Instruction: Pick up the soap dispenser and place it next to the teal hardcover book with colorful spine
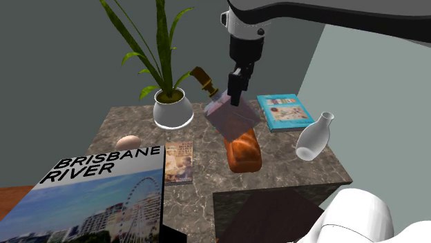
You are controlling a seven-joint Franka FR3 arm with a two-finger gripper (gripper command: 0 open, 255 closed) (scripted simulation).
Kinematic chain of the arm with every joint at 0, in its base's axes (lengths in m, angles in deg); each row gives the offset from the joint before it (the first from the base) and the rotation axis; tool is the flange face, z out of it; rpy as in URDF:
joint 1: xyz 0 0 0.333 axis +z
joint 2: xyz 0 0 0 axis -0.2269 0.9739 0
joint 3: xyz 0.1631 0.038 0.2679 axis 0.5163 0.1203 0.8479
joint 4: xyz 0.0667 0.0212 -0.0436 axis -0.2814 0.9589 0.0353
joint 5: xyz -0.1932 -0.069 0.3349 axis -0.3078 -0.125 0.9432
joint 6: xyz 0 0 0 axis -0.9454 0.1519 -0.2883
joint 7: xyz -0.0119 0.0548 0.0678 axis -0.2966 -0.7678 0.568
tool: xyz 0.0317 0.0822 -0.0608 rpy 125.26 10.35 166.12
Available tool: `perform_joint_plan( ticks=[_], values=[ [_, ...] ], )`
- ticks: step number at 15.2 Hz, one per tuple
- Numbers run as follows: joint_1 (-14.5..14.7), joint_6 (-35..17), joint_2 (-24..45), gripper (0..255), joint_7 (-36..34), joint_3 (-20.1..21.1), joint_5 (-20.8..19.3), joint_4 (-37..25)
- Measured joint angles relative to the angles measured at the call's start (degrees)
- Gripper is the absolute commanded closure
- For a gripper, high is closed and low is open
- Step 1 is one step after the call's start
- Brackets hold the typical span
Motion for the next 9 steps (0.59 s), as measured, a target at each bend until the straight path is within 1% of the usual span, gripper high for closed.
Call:
perform_joint_plan(
  ticks=[5,6,9],
  values=[
    [-1.94,0.51,0.62,255,6.82,-5.37,-2.46,-1.68],
    [-2.44,-0.06,0.64,255,8.41,-6.72,-3.08,-1.29],
    [-3.24,0.24,2.26,255,12.48,-9.97,-4.05,-3.62]
  ],
)
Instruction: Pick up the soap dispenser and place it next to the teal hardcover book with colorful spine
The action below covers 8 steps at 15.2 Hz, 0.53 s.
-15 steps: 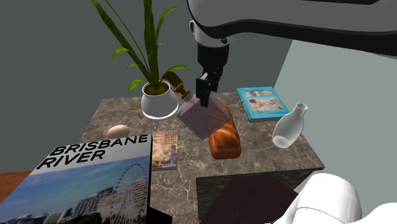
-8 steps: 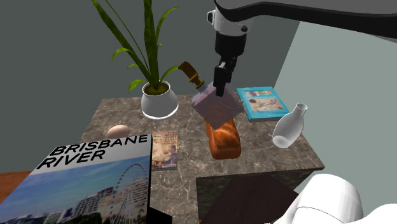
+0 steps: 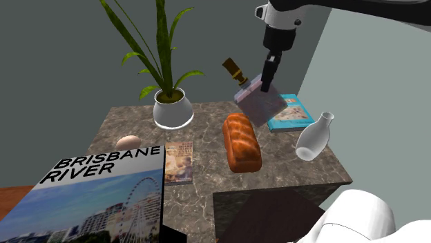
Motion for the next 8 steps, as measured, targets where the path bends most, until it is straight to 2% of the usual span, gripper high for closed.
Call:
perform_joint_plan(
  ticks=[3,8],
  values=[
    [-0.83,-0.39,1.54,255,4.33,-3.59,-0.9,-1.62],
    [-1.6,-0.31,7.14,255,12.9,-10.71,-0.89,-8.01]
  ],
)
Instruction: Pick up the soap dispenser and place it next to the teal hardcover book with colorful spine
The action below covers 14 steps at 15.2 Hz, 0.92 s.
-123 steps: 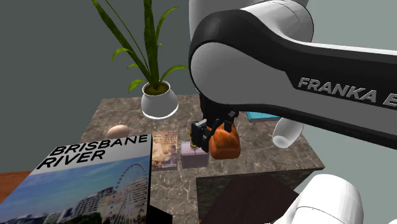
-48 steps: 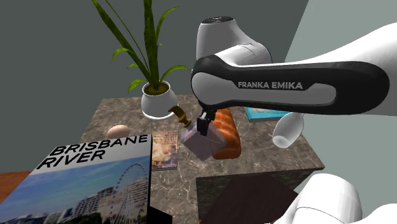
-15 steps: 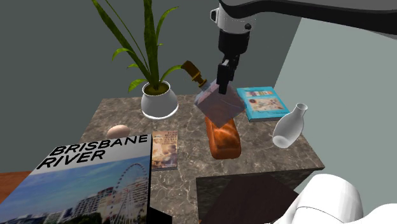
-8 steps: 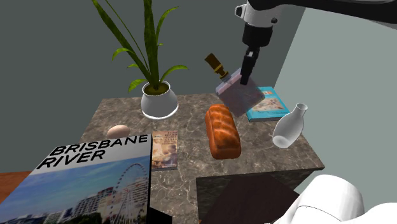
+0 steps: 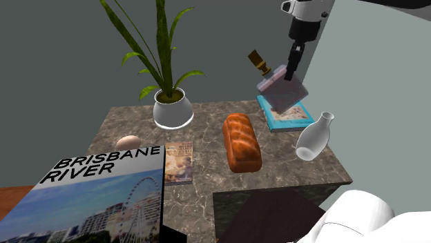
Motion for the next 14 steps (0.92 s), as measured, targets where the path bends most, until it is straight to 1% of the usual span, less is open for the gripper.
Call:
perform_joint_plan(
  ticks=[4,6,11,12,13,14],
  values=[
    [-0.37,0.11,5.19,255,6.51,-5.42,1.55,-5.37],
    [-0.57,-1.28,5.67,255,7.47,-6.3,1.61,-4.5],
    [-0.87,-4.79,5.2,255,7.5,-6.67,1.17,-0.62],
    [-0.87,-4.79,5.2,0,7.5,-6.67,1.17,-0.61],
    [-0.87,-4.79,5.2,0,7.5,-6.67,1.17,-0.62],
    [-0.86,-5.9,5.23,0,7.51,-6.82,1.27,0.33]
  ],
)
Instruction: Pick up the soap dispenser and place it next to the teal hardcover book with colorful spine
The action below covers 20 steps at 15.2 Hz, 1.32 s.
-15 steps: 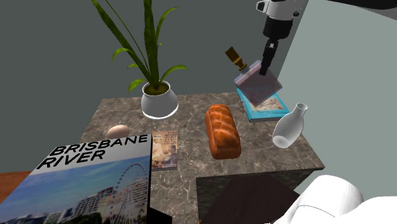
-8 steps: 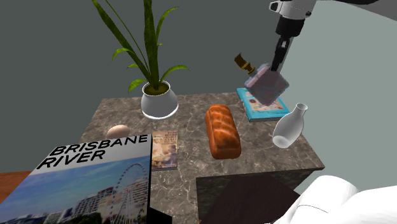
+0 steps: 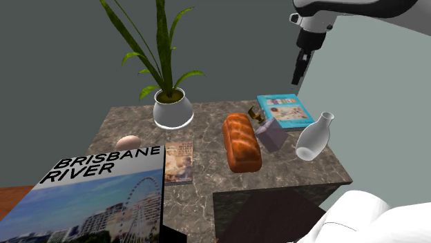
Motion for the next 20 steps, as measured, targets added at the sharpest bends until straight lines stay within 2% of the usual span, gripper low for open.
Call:
perform_joint_plan(
  ticks=[6,9,14,17,20],
  values=[
    [0.77,-11.45,1.24,0,-0.59,-0.84,1.77,8.46],
    [1.66,-19.22,3.75,0,-0.12,-1.81,3.89,13.15],
    [3.6,-29.87,9.77,0,2.47,-3.26,9.76,17.26],
    [4.65,-36.55,15.35,0,6.3,-3.98,16.01,18.96],
    [4.98,-39.99,18.22,0,8.38,-3.66,19.78,19.95]
  ],
)
